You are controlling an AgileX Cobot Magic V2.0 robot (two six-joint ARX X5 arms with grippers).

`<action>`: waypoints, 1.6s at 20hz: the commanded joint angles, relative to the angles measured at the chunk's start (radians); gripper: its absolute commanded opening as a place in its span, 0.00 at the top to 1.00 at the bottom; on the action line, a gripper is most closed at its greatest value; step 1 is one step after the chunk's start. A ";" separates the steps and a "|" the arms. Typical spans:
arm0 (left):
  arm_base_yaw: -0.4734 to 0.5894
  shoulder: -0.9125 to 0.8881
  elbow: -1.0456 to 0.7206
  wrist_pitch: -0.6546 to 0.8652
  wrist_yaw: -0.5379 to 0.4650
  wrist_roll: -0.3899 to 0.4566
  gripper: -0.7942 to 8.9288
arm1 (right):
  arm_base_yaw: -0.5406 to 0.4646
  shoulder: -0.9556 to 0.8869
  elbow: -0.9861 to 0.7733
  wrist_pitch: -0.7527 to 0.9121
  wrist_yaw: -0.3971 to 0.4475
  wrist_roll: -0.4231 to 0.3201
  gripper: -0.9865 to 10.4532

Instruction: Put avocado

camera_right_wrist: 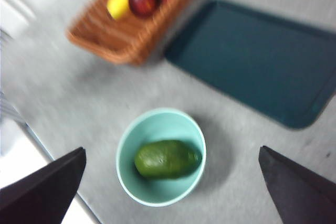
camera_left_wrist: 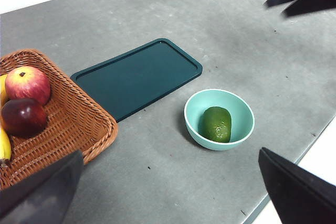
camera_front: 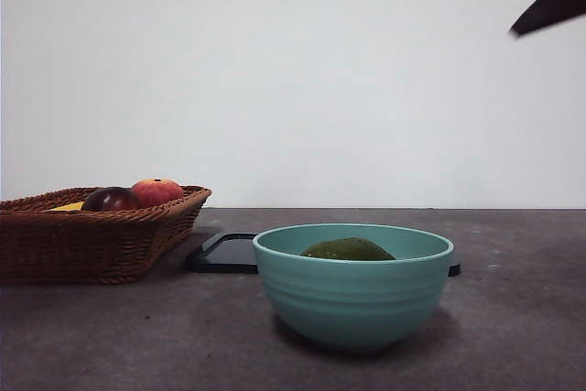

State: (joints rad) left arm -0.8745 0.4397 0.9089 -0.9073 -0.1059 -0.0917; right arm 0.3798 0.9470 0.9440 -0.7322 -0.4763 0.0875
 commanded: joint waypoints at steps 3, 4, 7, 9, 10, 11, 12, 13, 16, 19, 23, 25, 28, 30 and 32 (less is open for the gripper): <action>-0.007 0.002 0.008 0.014 -0.003 -0.003 0.34 | 0.107 0.216 0.080 -0.061 0.121 0.003 0.46; -0.007 0.002 0.008 0.014 -0.003 -0.003 0.34 | 0.134 0.262 0.092 -0.070 0.167 0.003 0.46; -0.007 0.002 0.008 0.014 -0.003 -0.003 0.34 | 0.185 0.380 0.101 -0.073 0.248 0.005 0.46; -0.007 0.002 0.008 0.014 -0.003 -0.003 0.34 | 0.195 0.452 0.101 -0.078 0.269 0.016 0.46; -0.007 0.002 0.008 0.014 -0.003 -0.003 0.34 | 0.195 0.483 0.101 -0.077 0.277 0.019 0.46; -0.007 0.002 0.008 0.014 -0.003 -0.003 0.34 | 0.195 0.513 0.101 -0.076 0.280 0.019 0.46; -0.007 0.002 0.008 0.013 -0.003 -0.003 0.34 | 0.195 0.539 0.101 -0.076 0.283 0.019 0.46; -0.007 0.002 0.008 0.013 -0.003 -0.003 0.34 | 0.195 0.560 0.101 -0.076 0.298 0.024 0.46; -0.007 0.002 0.008 0.013 -0.003 -0.003 0.34 | 0.195 0.600 0.101 -0.058 0.320 0.029 0.49; -0.007 0.002 0.008 0.014 -0.003 -0.003 0.34 | 0.195 0.617 0.101 -0.038 0.319 0.031 0.58; -0.007 0.002 0.008 0.014 -0.003 -0.003 0.34 | 0.195 0.627 0.101 -0.020 0.284 0.047 0.72; -0.007 0.002 0.008 0.015 -0.003 -0.003 0.34 | 0.195 0.634 0.101 -0.005 0.263 0.069 0.73; -0.007 0.002 0.008 0.015 -0.003 -0.003 0.34 | 0.195 0.650 0.101 -0.005 0.261 0.082 0.73; -0.007 0.002 0.008 0.015 -0.003 -0.004 0.34 | 0.195 0.669 0.101 -0.003 0.243 0.092 0.78; -0.007 0.002 0.008 0.014 -0.003 -0.006 0.34 | 0.195 0.680 0.101 0.000 0.231 0.093 0.91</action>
State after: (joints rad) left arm -0.8745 0.4393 0.9089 -0.9070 -0.1059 -0.0925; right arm 0.5682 1.6081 1.0260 -0.7387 -0.2432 0.1661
